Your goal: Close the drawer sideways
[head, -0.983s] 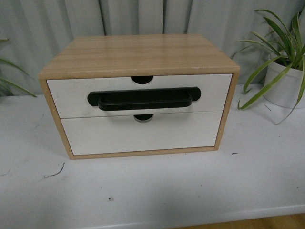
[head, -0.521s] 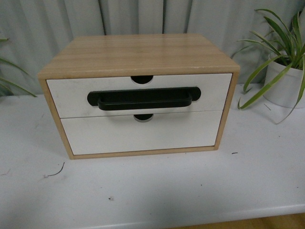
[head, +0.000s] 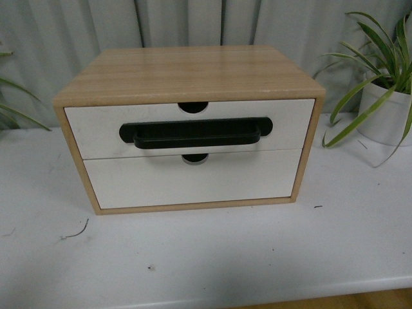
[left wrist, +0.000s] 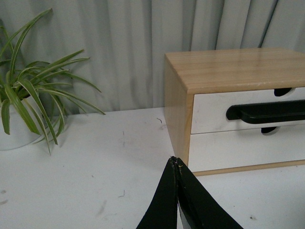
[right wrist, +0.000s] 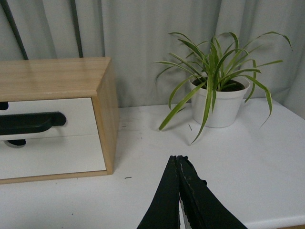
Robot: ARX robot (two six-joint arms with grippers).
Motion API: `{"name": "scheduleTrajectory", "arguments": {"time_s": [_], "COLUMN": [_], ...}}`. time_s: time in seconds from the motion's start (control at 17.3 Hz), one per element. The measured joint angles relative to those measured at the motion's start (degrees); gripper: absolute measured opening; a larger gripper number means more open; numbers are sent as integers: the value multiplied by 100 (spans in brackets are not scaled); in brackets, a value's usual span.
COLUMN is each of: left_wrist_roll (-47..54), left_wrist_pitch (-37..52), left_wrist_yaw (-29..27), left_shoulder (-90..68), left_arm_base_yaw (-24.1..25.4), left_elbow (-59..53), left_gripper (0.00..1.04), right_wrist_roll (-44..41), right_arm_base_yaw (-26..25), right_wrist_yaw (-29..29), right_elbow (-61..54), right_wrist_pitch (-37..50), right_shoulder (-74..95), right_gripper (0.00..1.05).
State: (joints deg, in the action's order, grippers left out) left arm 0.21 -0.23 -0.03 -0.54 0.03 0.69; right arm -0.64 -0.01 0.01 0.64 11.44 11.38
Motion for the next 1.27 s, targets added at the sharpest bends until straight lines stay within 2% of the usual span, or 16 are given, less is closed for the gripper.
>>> {"name": "scheduleTrajectory", "arguments": {"time_s": [0.12,0.17,0.52,0.58,0.64,1.1,1.16,1.27], "left_wrist_roll": [0,0,0,-7,-4,-4,-2,-4], "left_wrist_pitch": [0,0,2,4,2,2,2,2], "left_wrist_yaw": [0,-4,0,2,0,0,0,0], "left_shoulder": [0,0,0,0,0,0,0,0], "left_arm_base_yaw": [0,0,0,0,0,0,0,0], "left_elbow": [0,0,0,0,0,0,0,0], "left_gripper": [2,2,2,4,18,91,99,98], "right_wrist_roll": [0,4,2,2,2,2,7,4], "right_arm_base_yaw": [0,0,0,0,0,0,0,0], "right_wrist_yaw": [0,-2,-2,-2,-2,-2,-2,-2], "right_elbow": [4,7,7,7,7,7,7,7], "right_wrist_pitch": [-319,-1196,-1165,-1165,-1167,-1167,-1167,-1165], "right_shoulder": [-258,-953,-1117,-1117,-1117,-1117,-1117,-1117], "right_gripper": [2,2,2,6,20,93,100,98]}}
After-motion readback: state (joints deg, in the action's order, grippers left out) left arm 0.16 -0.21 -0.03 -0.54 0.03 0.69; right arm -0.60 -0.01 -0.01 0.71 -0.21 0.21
